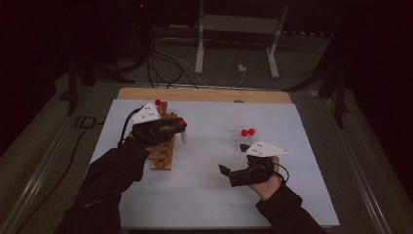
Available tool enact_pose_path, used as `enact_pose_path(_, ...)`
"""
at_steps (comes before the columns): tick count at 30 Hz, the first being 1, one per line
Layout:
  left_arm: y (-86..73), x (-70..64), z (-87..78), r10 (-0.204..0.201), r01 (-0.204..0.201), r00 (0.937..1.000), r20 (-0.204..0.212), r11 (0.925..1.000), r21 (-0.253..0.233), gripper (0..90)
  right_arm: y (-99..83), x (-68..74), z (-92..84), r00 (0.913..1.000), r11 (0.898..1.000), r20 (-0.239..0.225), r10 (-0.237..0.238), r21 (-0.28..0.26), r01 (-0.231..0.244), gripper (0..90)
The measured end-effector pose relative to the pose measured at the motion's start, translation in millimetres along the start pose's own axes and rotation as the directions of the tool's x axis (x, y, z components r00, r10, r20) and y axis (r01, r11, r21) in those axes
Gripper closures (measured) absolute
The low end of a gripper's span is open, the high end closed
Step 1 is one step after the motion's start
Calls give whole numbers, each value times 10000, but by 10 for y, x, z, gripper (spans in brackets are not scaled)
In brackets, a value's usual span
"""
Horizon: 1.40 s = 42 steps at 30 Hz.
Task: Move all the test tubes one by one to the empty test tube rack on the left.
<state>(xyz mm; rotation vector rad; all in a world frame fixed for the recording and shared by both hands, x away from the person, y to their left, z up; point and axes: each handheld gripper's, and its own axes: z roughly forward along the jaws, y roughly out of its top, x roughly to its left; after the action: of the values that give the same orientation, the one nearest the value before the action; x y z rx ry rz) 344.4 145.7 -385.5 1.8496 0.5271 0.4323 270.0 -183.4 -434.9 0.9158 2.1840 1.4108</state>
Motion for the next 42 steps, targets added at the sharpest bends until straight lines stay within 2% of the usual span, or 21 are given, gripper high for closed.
enact_pose_path(8, 9, 184, -157, -150, 143, 9970, -764, 9998, -99, 718, 5, -20, -31, 9999, 9998, -164, 32, -188, -35, 0)
enact_pose_path(16, -12, 372, -227, -352, 326, 9873, -1550, 9993, -194, 718, 8, -14, -44, 9998, 9997, -165, -54, -243, 50, 0)
enact_pose_path(27, -62, 577, -199, -686, 633, 9629, -2611, 9976, -286, 718, -4, -30, -50, 9999, 9998, -161, -26, -191, 23, 0)
enact_pose_path(36, -224, 694, -119, -1065, 972, 9358, -3360, 9943, -443, 717, -13, -42, -50, 9999, 9998, -168, -14, -195, 11, 0)
enact_pose_path(42, -360, 732, -52, -1211, 1214, 9315, -3431, 9924, -208, 717, -18, -46, -45, 9997, 9999, -231, -1, -158, -3, 0)
